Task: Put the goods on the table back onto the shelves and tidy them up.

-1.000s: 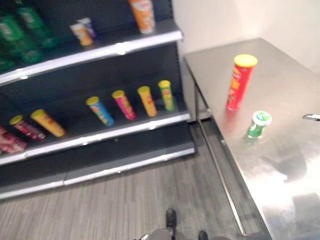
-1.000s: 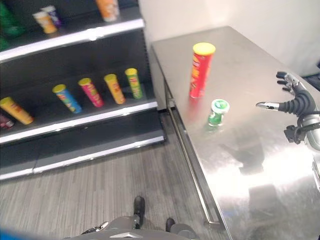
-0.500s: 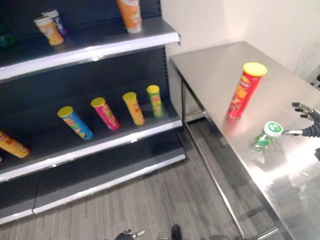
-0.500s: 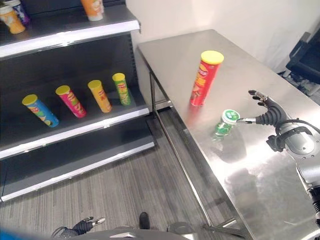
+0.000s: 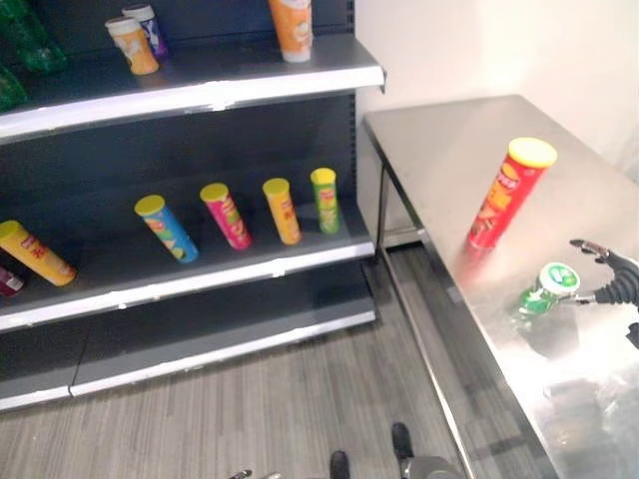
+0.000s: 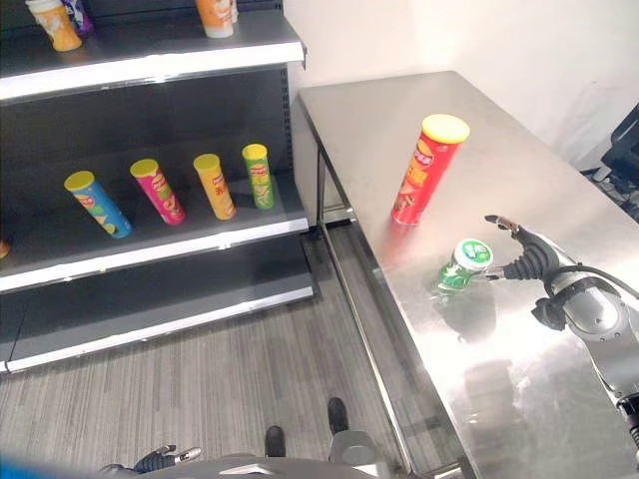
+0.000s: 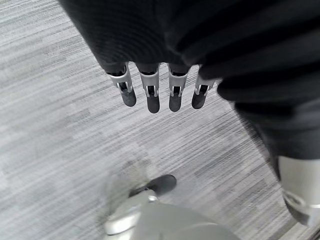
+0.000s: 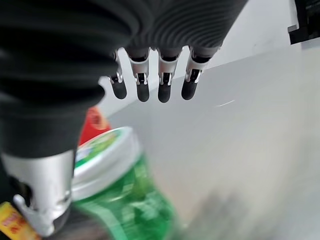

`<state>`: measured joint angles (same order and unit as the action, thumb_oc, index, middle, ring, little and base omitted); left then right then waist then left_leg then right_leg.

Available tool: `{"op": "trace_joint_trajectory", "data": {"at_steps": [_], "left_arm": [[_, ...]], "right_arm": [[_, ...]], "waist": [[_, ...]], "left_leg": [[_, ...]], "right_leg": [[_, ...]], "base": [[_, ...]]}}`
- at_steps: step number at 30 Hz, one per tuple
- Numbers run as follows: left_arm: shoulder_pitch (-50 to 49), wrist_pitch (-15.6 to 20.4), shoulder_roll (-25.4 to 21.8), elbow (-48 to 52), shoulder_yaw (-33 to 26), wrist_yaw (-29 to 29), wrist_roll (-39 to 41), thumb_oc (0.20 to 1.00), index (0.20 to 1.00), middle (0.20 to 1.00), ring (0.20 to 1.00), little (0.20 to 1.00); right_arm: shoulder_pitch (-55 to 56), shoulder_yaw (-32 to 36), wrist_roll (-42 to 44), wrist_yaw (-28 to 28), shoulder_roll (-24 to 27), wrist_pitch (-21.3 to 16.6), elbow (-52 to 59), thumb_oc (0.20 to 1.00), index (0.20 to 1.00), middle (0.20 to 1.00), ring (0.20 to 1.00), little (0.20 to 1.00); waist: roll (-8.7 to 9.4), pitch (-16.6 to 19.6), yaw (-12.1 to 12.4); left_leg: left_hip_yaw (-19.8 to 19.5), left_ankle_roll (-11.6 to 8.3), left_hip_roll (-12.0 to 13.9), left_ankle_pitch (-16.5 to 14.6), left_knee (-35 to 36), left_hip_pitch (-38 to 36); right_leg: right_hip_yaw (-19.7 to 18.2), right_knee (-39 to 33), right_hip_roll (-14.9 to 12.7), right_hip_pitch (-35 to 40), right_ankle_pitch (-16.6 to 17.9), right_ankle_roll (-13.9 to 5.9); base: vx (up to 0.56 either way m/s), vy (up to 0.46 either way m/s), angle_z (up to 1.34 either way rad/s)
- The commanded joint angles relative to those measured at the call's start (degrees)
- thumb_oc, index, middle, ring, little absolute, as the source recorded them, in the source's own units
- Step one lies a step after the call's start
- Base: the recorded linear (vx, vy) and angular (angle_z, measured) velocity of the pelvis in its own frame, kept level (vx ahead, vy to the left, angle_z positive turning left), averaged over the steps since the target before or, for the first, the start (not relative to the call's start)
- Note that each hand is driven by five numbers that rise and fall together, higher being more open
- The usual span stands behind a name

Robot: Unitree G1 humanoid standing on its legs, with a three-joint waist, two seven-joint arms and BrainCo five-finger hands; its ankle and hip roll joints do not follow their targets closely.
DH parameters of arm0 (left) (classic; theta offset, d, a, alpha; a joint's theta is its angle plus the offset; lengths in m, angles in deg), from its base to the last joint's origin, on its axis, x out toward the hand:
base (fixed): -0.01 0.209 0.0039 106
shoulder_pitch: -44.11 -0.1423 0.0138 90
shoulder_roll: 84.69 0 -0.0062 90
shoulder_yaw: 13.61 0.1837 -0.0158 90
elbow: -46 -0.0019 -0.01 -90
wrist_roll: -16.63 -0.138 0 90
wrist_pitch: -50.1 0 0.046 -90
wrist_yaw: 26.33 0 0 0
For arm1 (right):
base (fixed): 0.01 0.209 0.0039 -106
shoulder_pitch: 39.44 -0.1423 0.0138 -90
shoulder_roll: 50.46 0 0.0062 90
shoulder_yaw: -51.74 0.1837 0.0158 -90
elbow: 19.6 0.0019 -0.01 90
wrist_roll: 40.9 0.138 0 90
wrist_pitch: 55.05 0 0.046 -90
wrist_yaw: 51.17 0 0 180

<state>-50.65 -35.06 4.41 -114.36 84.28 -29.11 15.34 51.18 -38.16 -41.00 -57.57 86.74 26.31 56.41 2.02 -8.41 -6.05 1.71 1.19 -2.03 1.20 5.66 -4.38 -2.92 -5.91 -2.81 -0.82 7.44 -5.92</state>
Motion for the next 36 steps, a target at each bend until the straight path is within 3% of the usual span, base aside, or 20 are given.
{"op": "trace_joint_trajectory", "data": {"at_steps": [1, 19, 36], "left_arm": [[2.6, 0.6, -1.3, -1.8, 0.7, 0.7, -0.9, 1.000, 1.000, 1.000, 1.000, 1.000], [1.9, 0.8, -0.4, -1.7, 1.3, 0.6, -1.5, 1.000, 1.000, 1.000, 1.000, 1.000], [1.6, 0.6, 0.1, -1.9, 2.1, 1.3, -1.4, 1.000, 1.000, 1.000, 1.000, 1.000]], "right_arm": [[-1.4, 3.9, -1.9, 2.7, 3.1, -1.2, 0.9, 1.000, 1.000, 1.000, 1.000, 1.000], [0.9, 0.5, 1.0, -1.3, 3.1, -2.4, 5.1, 1.000, 1.000, 1.000, 1.000, 1.000], [-5.5, -10.6, -4.7, -0.2, -1.0, -1.7, -1.2, 1.000, 1.000, 1.000, 1.000, 1.000]], "waist": [[0.48, 2.8, 1.6], [0.23, 3.7, 1.5], [0.20, 3.7, 2.8]], "left_leg": [[3.9, -4.11, 1.6, -2.7, -1.0, 0.5], [4.0, -5.06, 3.1, -2.8, -1.4, -0.8], [2.9, -5.12, 3.4, -2.9, -1.0, -1.6]], "right_leg": [[-1.0, 3.5, -1.4, 1.3, -7.3, -2.74], [0.5, 3.4, -1.0, 3.9, -9.3, -1.65], [1.6, 3.3, -1.0, 5.1, -10.0, -1.31]], "base": [[0.04, -0.079, -0.03], [0.02, -0.040, 0.02], [0.00, -0.010, 0.02]]}}
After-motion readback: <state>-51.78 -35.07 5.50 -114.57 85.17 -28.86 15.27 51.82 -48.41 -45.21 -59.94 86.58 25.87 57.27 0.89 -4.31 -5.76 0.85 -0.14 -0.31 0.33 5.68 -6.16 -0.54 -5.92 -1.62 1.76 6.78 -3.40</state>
